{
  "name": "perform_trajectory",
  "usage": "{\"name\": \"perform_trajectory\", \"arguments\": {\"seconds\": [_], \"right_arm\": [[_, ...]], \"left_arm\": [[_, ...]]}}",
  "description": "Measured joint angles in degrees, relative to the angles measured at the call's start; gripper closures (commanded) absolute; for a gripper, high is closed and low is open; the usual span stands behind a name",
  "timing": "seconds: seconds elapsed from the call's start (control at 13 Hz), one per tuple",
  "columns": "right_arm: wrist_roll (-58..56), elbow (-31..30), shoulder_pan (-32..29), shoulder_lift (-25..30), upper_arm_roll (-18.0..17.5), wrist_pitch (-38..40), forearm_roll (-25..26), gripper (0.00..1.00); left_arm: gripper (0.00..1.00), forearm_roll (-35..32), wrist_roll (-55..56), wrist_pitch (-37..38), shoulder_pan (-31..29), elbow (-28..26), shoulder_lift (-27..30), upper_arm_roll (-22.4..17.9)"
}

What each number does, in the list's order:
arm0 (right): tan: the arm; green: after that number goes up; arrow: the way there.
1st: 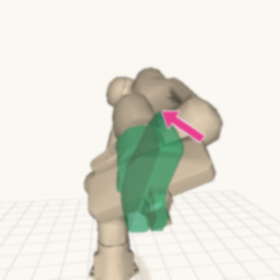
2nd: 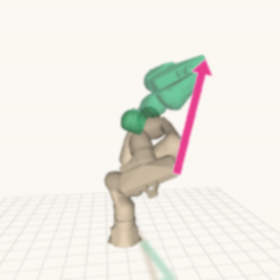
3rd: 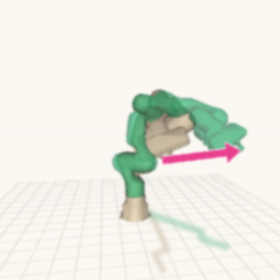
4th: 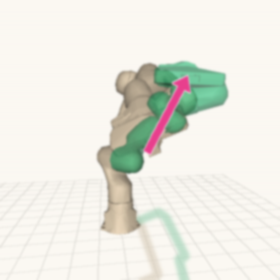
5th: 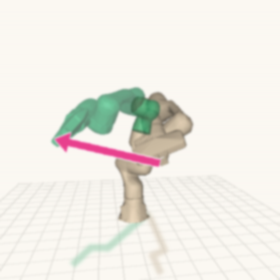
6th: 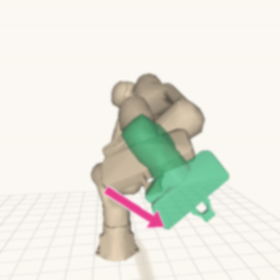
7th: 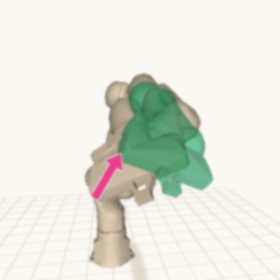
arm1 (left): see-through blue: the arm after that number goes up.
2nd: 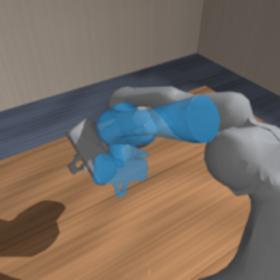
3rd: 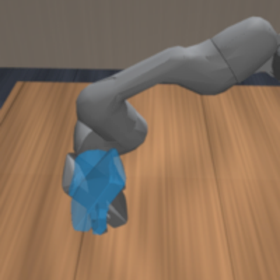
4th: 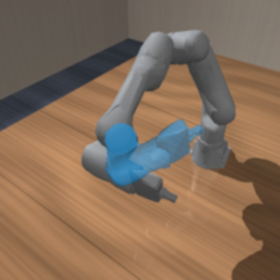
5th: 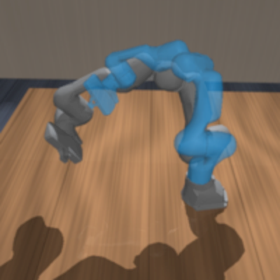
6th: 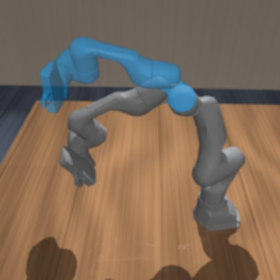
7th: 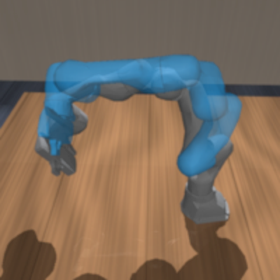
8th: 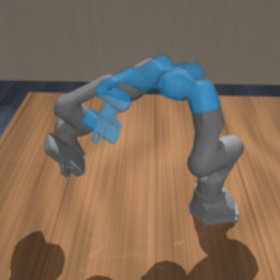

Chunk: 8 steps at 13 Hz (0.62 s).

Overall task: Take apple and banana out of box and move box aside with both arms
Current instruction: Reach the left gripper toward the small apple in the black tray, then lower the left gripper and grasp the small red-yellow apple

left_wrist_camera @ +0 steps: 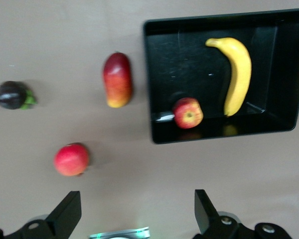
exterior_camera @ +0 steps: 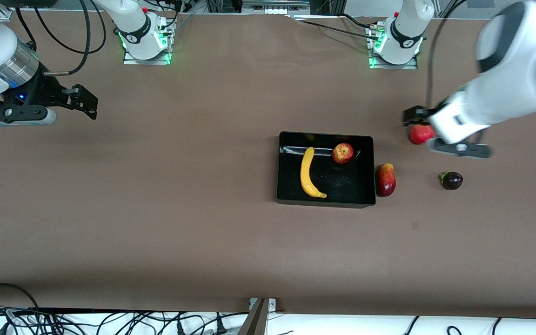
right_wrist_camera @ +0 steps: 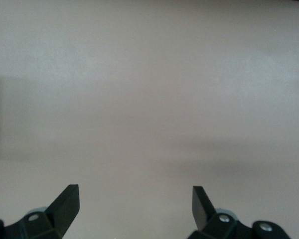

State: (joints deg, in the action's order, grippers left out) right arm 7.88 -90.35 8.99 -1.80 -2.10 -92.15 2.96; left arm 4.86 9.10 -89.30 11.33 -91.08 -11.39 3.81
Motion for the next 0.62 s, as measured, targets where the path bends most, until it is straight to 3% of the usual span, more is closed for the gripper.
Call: {"name": "perform_trajectory", "arguments": {"seconds": [0.38, 0.62], "right_arm": [[0.00, 0.00, 0.00, -0.02, 0.03, 0.00, 0.00, 0.00], [0.00, 0.00, 0.00, -0.02, 0.05, 0.00, 0.00, 0.00]], "left_arm": [[0.00, -0.06, 5.78, -12.85, 6.07, -1.16, -12.30, 0.23], [0.00, -0.06, 5.44, -25.37, 7.52, -9.35, -15.89, 0.41]]}}
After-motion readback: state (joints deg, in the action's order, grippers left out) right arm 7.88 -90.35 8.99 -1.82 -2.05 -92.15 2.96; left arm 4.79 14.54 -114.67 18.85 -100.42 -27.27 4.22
